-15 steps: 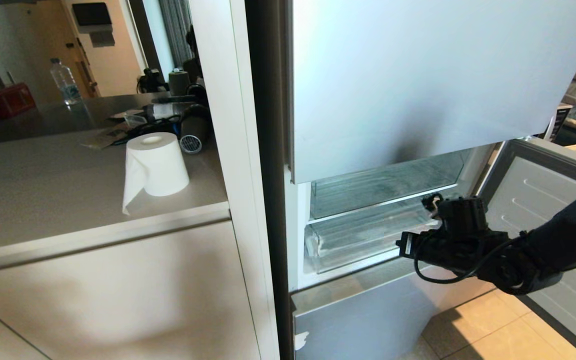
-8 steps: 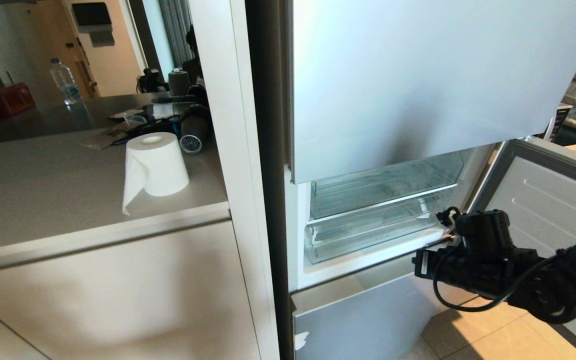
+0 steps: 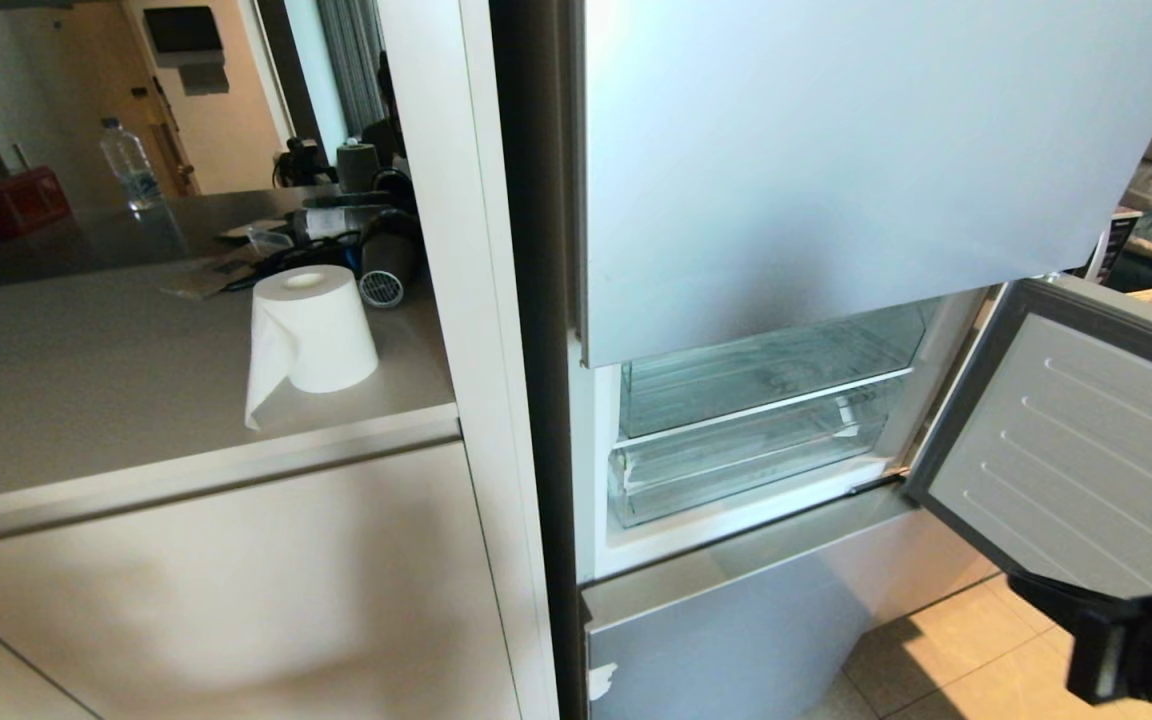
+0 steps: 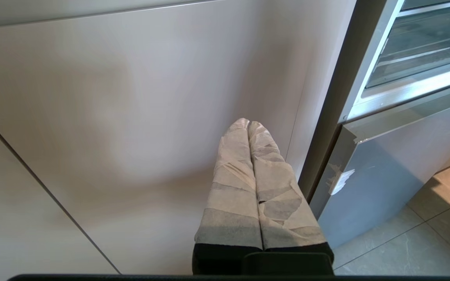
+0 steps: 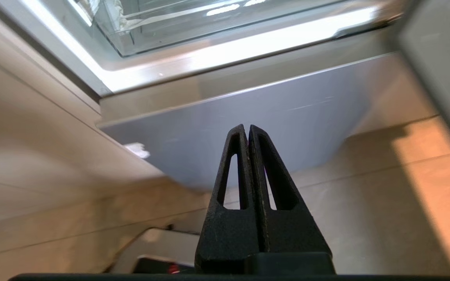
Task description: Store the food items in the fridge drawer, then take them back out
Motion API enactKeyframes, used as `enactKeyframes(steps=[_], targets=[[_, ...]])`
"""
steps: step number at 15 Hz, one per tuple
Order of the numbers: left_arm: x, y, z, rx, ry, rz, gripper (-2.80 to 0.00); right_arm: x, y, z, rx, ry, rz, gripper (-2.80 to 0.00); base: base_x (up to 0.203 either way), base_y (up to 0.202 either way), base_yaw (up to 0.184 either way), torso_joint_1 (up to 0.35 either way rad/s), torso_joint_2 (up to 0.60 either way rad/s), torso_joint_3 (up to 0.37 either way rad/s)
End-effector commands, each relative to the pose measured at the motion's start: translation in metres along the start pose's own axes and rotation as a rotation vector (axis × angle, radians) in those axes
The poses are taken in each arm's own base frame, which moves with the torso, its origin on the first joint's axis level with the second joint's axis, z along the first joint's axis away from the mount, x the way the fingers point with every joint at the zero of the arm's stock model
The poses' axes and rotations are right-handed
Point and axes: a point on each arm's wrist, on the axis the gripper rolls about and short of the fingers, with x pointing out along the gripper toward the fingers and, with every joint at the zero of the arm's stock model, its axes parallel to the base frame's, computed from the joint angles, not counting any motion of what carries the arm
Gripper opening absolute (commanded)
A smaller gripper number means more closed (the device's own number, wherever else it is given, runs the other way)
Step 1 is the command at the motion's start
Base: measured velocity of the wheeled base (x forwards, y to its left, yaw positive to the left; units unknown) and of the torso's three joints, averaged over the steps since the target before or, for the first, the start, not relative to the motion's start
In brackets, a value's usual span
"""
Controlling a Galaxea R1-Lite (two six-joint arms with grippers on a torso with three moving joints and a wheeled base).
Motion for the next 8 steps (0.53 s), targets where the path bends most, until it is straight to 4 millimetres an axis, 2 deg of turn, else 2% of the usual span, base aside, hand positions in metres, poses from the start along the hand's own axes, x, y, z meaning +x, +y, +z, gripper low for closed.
enactKeyframes(steps=[1, 4, 6, 8], targets=[[0.000, 0.000, 0.000, 0.000, 0.000, 0.001, -2.80, -0.063, -0.007, -0.020, -0.017, -0.232, -0.001, -2.80, 0.000, 0.000, 0.000, 0.000, 0.00, 0.000], [0.000, 0.000, 0.000, 0.000, -0.001, 0.000, -2.80, -0.092, -0.015, -0.068, -0.066, -0.262, -0.058, -2.80, 0.000, 0.000, 0.000, 0.000, 0.00, 0.000], [0.000, 0.000, 0.000, 0.000, 0.001, 0.001, -2.80, -0.093, -0.017, -0.098, -0.083, -0.132, -0.077, -2.80, 0.000, 0.000, 0.000, 0.000, 0.00, 0.000], [0.000, 0.000, 0.000, 0.000, 0.000, 0.000, -2.80, -0.092, -0.017, -0.104, -0.113, -0.090, -0.075, -2.80, 0.000, 0.000, 0.000, 0.000, 0.00, 0.000]])
